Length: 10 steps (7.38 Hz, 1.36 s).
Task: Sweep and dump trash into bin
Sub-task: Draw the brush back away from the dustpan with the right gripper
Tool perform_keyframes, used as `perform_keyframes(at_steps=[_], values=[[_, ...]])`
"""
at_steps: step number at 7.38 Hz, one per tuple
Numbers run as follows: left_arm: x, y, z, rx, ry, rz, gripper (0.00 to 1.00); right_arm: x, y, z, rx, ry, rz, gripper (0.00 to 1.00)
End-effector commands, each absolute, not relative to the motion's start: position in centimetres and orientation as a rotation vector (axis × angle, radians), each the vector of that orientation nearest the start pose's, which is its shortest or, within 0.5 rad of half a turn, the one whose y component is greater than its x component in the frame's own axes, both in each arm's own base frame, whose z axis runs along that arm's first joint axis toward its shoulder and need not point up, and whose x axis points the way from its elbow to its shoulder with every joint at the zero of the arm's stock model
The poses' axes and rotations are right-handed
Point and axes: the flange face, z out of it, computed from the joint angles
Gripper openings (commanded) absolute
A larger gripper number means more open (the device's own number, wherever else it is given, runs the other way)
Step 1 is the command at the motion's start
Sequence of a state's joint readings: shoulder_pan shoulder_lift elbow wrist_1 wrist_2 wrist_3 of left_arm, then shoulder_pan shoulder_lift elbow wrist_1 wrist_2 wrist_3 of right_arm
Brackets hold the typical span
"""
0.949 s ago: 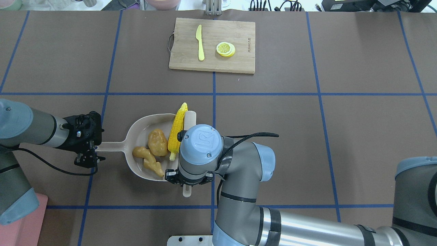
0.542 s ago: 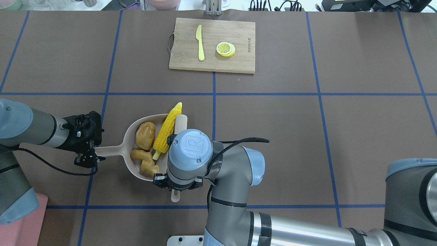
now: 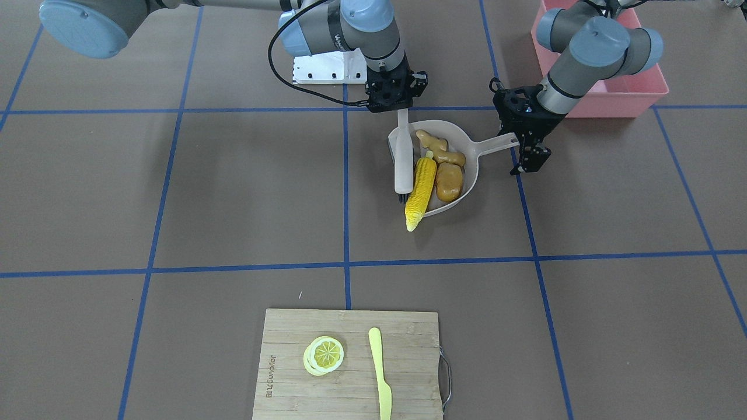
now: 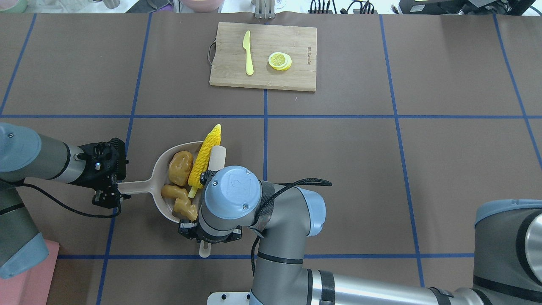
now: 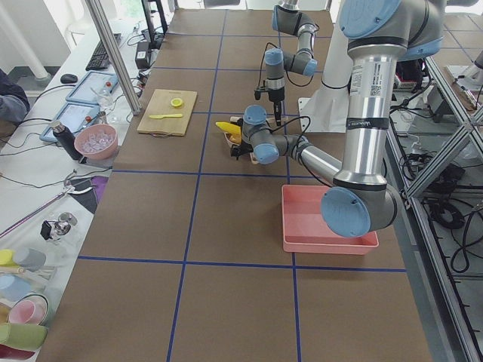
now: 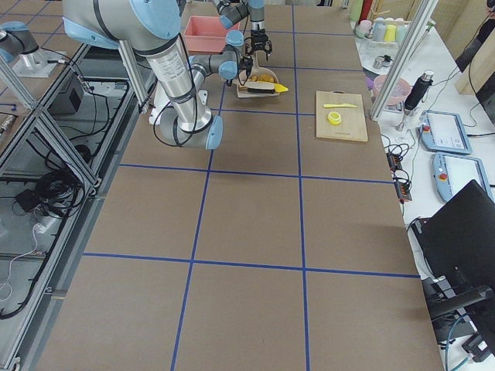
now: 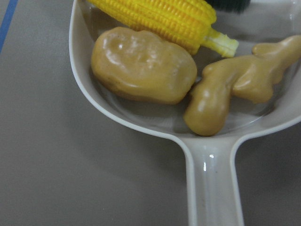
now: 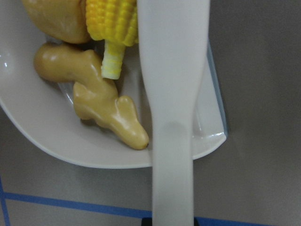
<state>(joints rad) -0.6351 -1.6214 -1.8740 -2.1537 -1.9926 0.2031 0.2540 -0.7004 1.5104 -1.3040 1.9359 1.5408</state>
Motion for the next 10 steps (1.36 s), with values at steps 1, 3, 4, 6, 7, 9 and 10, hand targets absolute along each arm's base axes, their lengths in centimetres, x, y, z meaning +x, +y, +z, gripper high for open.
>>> perform_keyframes(at_steps=[1, 3, 4, 6, 7, 9, 10], values=[[36.5, -38.3, 42.3, 0.751, 0.767, 1.186, 0.70, -66.7, -27.2, 10.3, -0.182, -1.120, 0.008, 0.00], [36.6, -38.2, 42.3, 0.723, 0.788, 1.140, 0.55, -66.4, -27.1, 11.7, -0.185, -1.108, 0.001, 0.00], [36.6, -38.2, 42.3, 0.718, 0.792, 1.132, 0.47, -66.3, -27.0, 12.5, -0.192, -1.097, -0.003, 0.00], [36.6, -38.2, 42.1, 0.705, 0.804, 1.106, 0.28, -63.9, -26.2, 12.8, -0.214, -1.100, -0.016, 0.00], [36.6, -37.9, 42.1, 0.680, 0.833, 1.101, 0.14, -62.8, -25.9, 13.4, -0.216, -1.097, -0.017, 0.00], [36.6, -37.7, 41.9, 0.667, 0.853, 1.099, 0.00, -61.5, -27.5, 14.4, -0.218, -1.080, -0.004, 0.00], [36.7, -37.5, 41.9, 0.658, 0.867, 1.105, 0.00, -60.2, -29.1, 14.4, -0.197, -1.061, -0.038, 0.00]])
